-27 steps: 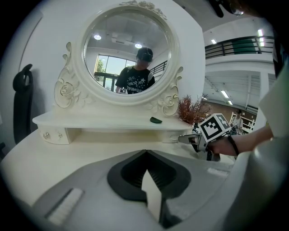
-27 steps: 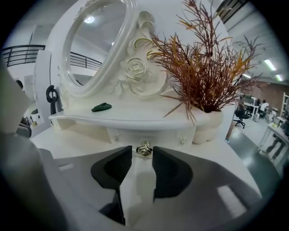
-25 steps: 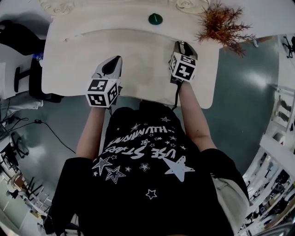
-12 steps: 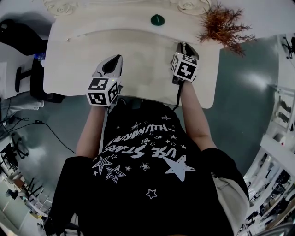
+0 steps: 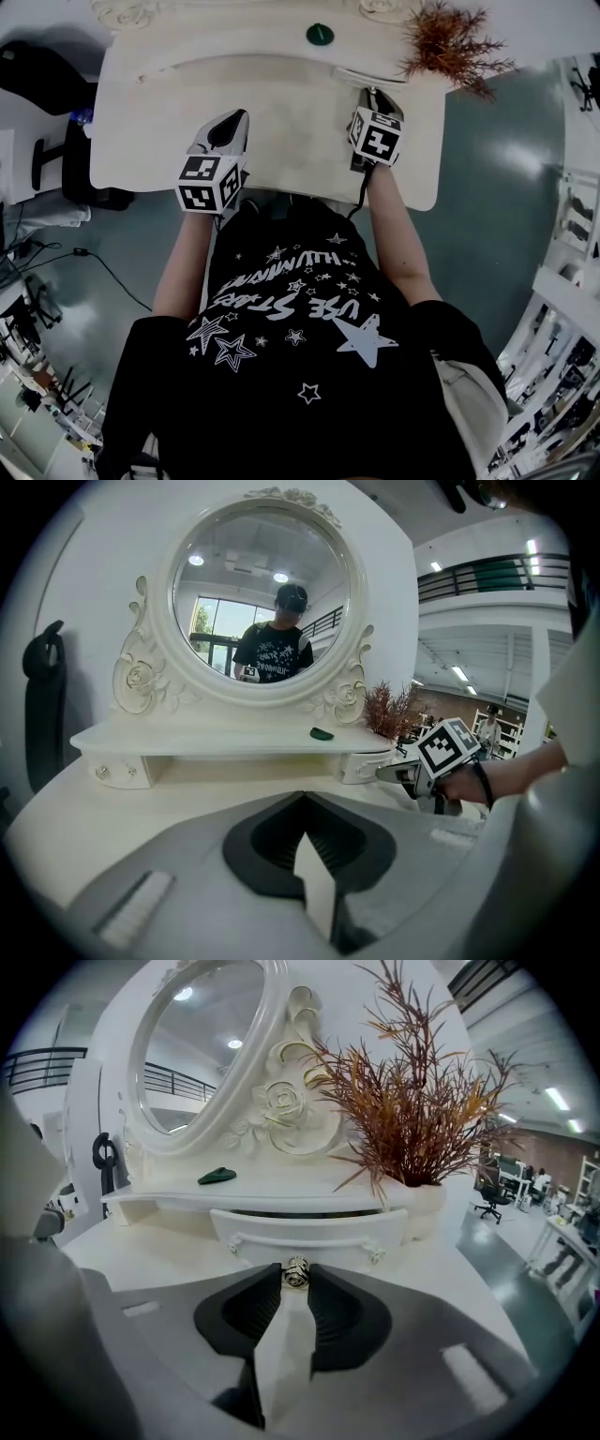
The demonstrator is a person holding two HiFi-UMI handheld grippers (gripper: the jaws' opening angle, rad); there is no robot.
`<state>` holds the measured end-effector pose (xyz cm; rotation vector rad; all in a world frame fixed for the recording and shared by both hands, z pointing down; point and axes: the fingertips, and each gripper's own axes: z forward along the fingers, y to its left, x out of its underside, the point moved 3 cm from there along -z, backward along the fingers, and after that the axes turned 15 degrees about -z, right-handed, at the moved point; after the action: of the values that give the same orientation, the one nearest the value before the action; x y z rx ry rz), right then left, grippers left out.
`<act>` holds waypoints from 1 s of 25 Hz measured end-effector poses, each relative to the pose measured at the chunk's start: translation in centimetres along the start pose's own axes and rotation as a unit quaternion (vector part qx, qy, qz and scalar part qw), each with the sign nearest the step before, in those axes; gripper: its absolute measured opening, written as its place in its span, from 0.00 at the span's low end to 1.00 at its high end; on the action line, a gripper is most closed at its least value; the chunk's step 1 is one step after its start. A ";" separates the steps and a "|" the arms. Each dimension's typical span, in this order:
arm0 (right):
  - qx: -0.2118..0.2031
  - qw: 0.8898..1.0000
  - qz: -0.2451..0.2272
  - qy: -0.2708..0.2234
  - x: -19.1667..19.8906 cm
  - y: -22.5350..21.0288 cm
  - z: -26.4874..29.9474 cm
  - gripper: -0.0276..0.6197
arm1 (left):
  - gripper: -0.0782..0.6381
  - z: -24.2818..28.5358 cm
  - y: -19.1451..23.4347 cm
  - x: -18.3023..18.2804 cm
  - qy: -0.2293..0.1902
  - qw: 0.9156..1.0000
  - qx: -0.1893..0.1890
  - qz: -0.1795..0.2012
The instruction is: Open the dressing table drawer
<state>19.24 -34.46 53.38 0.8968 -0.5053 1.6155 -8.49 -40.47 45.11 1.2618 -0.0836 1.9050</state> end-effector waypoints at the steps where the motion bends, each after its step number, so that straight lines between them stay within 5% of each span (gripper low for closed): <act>1: 0.000 1.000 0.000 0.001 0.1 0.0 -0.2 0.23 | 0.11 -0.2 -0.1 0.1 0.000 1.000 0.001 0.001; 25: 0.012 1.000 0.007 0.018 2.0 1.6 -3.3 0.23 | 0.11 -3.2 0.0 1.2 0.015 0.998 0.054 0.017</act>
<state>16.68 -31.12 53.15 0.8834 -0.4684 1.6507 -11.05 -38.29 44.46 1.3113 0.0137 1.9796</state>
